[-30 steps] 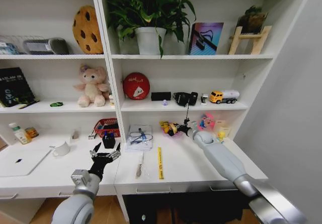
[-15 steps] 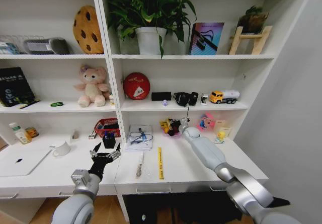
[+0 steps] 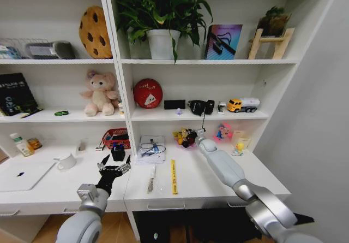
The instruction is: Organize the objects on the table.
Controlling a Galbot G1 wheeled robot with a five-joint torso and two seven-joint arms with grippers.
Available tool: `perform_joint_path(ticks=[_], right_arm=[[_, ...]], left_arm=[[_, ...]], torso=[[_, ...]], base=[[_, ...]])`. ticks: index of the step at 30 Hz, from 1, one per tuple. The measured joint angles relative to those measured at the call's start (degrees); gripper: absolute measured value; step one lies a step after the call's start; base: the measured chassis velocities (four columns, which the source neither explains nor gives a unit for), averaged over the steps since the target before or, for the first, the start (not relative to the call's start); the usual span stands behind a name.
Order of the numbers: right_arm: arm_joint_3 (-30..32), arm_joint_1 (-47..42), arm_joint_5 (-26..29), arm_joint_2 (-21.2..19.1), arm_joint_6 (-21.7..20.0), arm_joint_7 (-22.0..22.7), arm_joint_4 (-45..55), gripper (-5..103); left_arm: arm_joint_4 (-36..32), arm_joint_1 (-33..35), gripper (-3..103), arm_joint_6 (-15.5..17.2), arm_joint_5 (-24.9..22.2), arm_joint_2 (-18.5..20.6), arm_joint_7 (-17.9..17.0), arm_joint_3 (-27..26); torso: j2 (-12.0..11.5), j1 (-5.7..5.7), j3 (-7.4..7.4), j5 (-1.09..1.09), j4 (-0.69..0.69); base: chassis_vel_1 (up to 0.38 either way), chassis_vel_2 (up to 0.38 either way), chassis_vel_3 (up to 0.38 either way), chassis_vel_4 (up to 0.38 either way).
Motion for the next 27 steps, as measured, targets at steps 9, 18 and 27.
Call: perform_joint_path(ticks=[9,18,27], right_arm=[[0.75,-6.24,-0.41,-3.38,-1.68,2.86,9.09,62],[2.02,-20.17,3.94,-13.26,-8.69,10.36,33.25,94],[9.01,-36.02,5.23,-17.15,-10.24,13.43,50.0,100]], left_arm=[[0.0,0.0,100,0.0,0.0,0.0,0.0,0.0],[0.0,0.0,100,0.0,0.0,0.0,0.0,0.0],[0.0,0.0,100,0.0,0.0,0.0,0.0,0.0]], torso=[[0.0,0.0,0.0,0.01,0.0],[0.01,-0.01,-0.01,0.0,-0.02],[0.01,-0.01,-0.01,0.0,0.0]], base=[[0.0,0.0,0.0,0.0],[0.0,0.0,0.0,0.0],[0.0,0.0,0.0,0.0]])
